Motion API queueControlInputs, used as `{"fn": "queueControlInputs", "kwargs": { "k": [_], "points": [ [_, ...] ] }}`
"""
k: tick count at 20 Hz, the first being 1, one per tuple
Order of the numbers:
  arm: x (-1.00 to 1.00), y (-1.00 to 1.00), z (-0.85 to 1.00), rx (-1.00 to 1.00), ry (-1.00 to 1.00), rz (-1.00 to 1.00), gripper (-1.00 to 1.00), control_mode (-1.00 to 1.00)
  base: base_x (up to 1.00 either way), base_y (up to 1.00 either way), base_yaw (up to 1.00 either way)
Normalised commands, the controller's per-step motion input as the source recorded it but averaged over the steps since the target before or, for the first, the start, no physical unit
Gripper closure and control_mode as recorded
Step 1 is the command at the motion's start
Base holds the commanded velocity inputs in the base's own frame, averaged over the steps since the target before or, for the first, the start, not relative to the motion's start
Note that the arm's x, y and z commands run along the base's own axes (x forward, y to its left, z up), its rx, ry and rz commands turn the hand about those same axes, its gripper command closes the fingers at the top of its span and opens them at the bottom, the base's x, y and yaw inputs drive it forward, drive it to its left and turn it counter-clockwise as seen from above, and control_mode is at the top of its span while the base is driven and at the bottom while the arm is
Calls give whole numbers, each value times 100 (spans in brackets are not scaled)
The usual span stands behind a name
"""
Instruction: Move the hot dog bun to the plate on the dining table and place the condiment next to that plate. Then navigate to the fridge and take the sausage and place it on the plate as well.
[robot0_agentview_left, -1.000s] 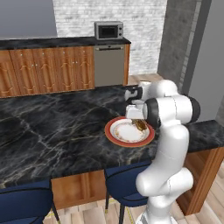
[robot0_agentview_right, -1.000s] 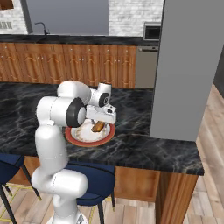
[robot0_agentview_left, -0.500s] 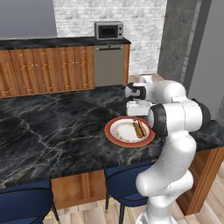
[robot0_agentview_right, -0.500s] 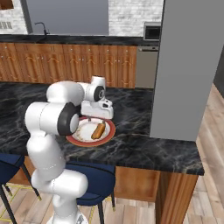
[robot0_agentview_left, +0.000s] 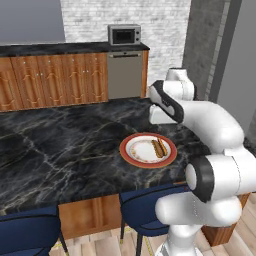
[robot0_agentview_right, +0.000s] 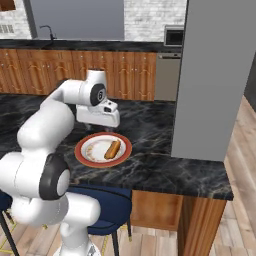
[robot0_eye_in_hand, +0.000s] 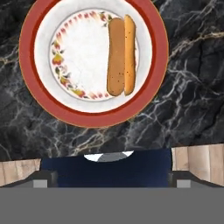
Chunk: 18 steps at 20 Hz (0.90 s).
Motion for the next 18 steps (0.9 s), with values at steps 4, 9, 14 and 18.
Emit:
{"fn": "queueControlInputs", "kwargs": {
  "k": [4, 9, 14, 18],
  "points": [
    [-96, 5, 64, -5, -15, 0, -100, -100, 0, 0, 0],
    [-61, 3, 19, -4, -15, 0, -100, -100, 0, 0, 0],
    [-15, 2, 1, -1, -4, 0, -100, 100, -44, 6, 0],
    [0, 0, 0, 0, 0, 0, -100, 100, -100, 33, 0]
  ]
}}
